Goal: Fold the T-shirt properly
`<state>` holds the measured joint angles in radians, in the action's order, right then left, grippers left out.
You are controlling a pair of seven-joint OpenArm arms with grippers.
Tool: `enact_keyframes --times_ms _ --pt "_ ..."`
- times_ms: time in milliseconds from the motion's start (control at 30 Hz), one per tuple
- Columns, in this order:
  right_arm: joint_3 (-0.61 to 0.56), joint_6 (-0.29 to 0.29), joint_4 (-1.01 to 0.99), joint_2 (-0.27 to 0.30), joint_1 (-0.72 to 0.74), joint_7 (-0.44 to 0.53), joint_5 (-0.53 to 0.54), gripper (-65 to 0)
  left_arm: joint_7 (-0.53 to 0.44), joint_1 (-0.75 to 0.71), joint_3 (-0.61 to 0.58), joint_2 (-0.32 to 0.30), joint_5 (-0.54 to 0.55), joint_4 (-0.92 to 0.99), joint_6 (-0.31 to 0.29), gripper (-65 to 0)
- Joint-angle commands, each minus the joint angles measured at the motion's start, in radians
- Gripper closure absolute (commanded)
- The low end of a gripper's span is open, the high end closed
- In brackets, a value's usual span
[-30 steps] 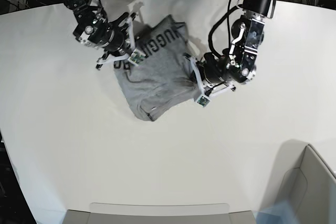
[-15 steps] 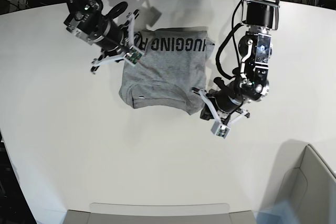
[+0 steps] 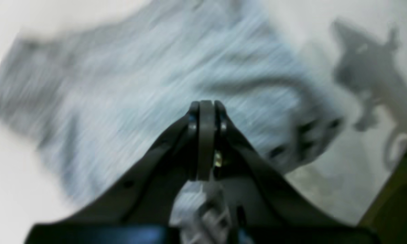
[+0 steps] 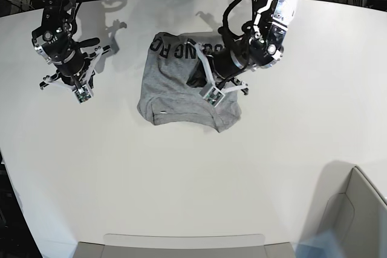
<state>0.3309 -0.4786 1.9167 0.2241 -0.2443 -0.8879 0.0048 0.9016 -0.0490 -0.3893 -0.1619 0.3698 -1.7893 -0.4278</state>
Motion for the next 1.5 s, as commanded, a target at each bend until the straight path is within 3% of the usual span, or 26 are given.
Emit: enact_keyframes --times_ms 0,200,367,533,733,933,1100,1167,1300,1467 --pt "0.003 -0.006 0.019 0.007 -0.007 0.028 0.017 0.0 -0.02 0.01 0.003 0.014 0.005 0.012 0.002 0.0" --pt "0.006 -0.006 0.02 0.011 -0.042 0.031 0.017 0.0 -0.035 0.036 -0.003 0.078 0.004 0.214 0.002 0.0" --pt "0.006 -0.006 0.033 0.016 -0.056 0.031 0.017 0.0 -0.105 0.062 0.005 0.066 0.002 0.394 0.002 0.0" --pt "0.006 -0.006 0.036 0.016 -0.056 0.026 0.017 0.0 -0.175 0.097 0.011 -0.078 0.002 0.471 0.002 0.0" --pt "-0.002 -0.006 0.036 0.01 -0.056 0.025 0.017 0.0 -0.18 0.105 0.157 -0.23 0.004 0.49 -0.003 0.0" --pt "-0.006 -0.006 0.036 0.007 -0.057 0.028 0.017 0.0 -0.181 0.171 0.181 -0.334 0.008 0.521 -0.003 0.0" --pt "-0.031 -0.006 0.059 0.005 -0.057 0.025 0.017 0.0 -0.175 0.174 0.189 -0.341 0.007 0.42 -0.003 0.0" --pt "-0.028 -0.006 0.089 -0.001 -0.066 0.025 0.017 0.0 -0.154 0.171 0.254 -0.341 0.005 0.325 -0.003 0.0" --pt "-0.023 -0.006 0.154 0.001 -0.105 0.031 0.017 0.0 0.007 0.096 0.459 -0.328 0.008 0.055 -0.003 0.0" --pt "-0.022 -0.006 0.154 0.019 -0.2 0.031 0.033 0.0 0.13 -0.039 0.603 -0.272 0.008 -0.221 -0.003 0.0"
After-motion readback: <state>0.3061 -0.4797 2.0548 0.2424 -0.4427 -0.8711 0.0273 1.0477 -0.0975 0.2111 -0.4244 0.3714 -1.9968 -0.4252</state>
